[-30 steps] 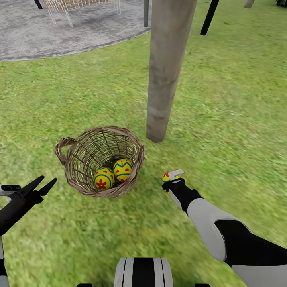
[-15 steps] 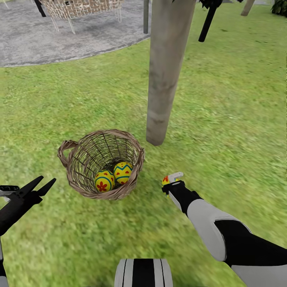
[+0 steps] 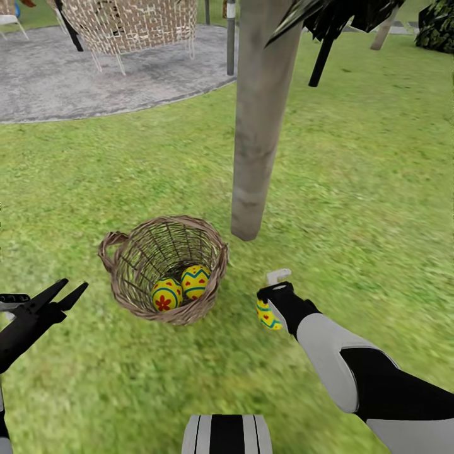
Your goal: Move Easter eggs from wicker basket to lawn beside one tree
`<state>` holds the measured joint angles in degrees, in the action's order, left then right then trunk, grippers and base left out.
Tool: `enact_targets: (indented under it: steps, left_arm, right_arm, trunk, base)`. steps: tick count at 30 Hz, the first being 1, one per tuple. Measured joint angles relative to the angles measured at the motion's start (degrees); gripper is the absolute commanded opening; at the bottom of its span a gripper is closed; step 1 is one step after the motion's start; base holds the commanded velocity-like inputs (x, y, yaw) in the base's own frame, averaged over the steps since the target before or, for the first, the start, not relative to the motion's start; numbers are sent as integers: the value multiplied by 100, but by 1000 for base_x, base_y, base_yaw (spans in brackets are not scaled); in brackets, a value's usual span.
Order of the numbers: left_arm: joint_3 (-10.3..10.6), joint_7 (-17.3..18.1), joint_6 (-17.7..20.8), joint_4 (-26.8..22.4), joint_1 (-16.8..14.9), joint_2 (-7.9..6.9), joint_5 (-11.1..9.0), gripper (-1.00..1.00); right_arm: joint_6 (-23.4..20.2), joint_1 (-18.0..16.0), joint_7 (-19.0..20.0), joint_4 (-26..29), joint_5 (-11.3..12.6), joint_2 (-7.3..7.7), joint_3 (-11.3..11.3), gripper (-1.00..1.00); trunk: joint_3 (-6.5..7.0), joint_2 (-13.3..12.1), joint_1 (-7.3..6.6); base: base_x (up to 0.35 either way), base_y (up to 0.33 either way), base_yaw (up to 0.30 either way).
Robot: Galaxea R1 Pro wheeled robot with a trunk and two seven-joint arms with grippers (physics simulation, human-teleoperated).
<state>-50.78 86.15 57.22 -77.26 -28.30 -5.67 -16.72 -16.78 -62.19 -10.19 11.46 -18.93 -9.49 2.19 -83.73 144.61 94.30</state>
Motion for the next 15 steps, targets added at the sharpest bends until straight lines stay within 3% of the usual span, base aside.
enact_targets:
  steps: [3,4,6,8,10,12,15]
  left_arm:
    - [12,-38,9,-8,-29,-81,32,100]
    - [19,-42,14,-8,-33,-192,34,100]
    - [15,-30,21,-7,-26,-566,9,100]
    - [-11,-7,39,-8,-21,-782,-3,100]
    - [-32,1,63,-8,-25,-854,-7,100]
    - [-37,-1,69,-9,-26,-872,-6,100]
    - [-38,-1,70,-9,-26,-874,-8,100]
  right_arm:
    - [-25,-3,-11,5,17,8,0,100]
    - [-41,-4,-10,6,24,8,10,100]
    - [-64,-4,124,15,29,7,25,100]
    - [-113,-4,631,81,41,18,41,100]
    - [-461,2,1218,441,48,19,63,100]
    - [-1090,70,2027,1624,54,72,105,100]
    - [-2271,759,3188,4136,52,225,427,100]
  trunk:
    - [67,-4,-8]
    - [89,-5,-10]
    - [133,-8,-16]
    - [177,-11,-21]
    - [222,-13,-26]
    - [266,-16,-30]
    - [333,-20,-39]
  base:
    - [0,0,0]
    - [0,0,0]
    - [0,0,0]
    - [0,0,0]
    - [0,0,0]
    - [0,0,0]
    - [0,0,0]
